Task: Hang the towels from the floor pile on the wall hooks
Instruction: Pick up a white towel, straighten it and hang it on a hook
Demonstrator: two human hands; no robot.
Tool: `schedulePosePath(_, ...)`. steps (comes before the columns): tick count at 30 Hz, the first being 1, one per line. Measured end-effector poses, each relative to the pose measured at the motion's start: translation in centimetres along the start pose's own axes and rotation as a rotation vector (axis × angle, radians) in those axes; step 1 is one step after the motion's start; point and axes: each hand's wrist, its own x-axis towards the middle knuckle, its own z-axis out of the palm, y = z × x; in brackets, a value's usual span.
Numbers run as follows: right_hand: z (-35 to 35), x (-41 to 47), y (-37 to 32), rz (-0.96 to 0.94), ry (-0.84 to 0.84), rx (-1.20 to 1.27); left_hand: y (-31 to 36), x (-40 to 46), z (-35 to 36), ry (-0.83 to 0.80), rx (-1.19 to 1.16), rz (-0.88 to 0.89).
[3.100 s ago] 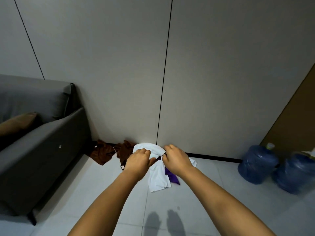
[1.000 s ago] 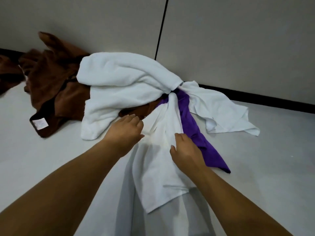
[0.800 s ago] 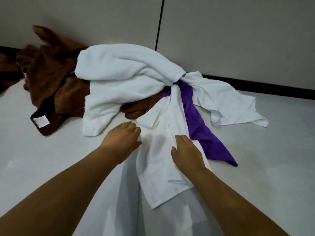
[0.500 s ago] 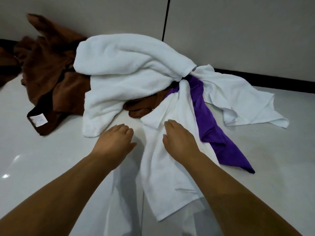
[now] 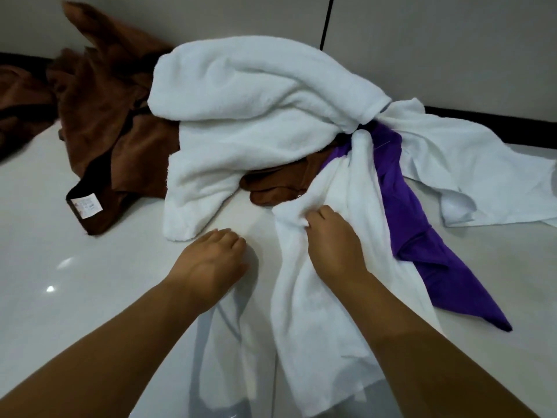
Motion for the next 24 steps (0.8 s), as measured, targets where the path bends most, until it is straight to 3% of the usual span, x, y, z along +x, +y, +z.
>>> schedulePosePath(3, -0.9, -0.3, 0.0, 0.012, -0.002, 0.091, -0.5, 0.0, -0.3, -0.001, 0.083, -0.026)
schedulePosePath(6, -2.5, -1.0, -0.5, 0.044, 0.121, 0.262, 0.8, 0.1, -2.1, -0.053, 0.010, -0.091)
schedulePosePath(9, -4.8, -2.4, -1.2, 0.064, 0.257, 0.330, 1.7, -0.2, -3.1, 0.010, 0.014, -0.057)
schedulePosePath(15, -12.0, -3.3, -3.3, 0.066, 0.377, 0.528, 2.6, -0.7, -7.5, 0.120, 0.101, -0.039)
schedulePosePath(20, -18.2, -4.1, -4.8, 0.014, 0.456, 0.496, 3.6, -1.7, -11.2, 0.197, 0.057, -0.068)
schedulePosePath(24, -22.7, -6.4, -5.4, -0.114, 0.352, 0.215, 5.2, -2.5, -14.5, 0.263, -0.028, -0.056)
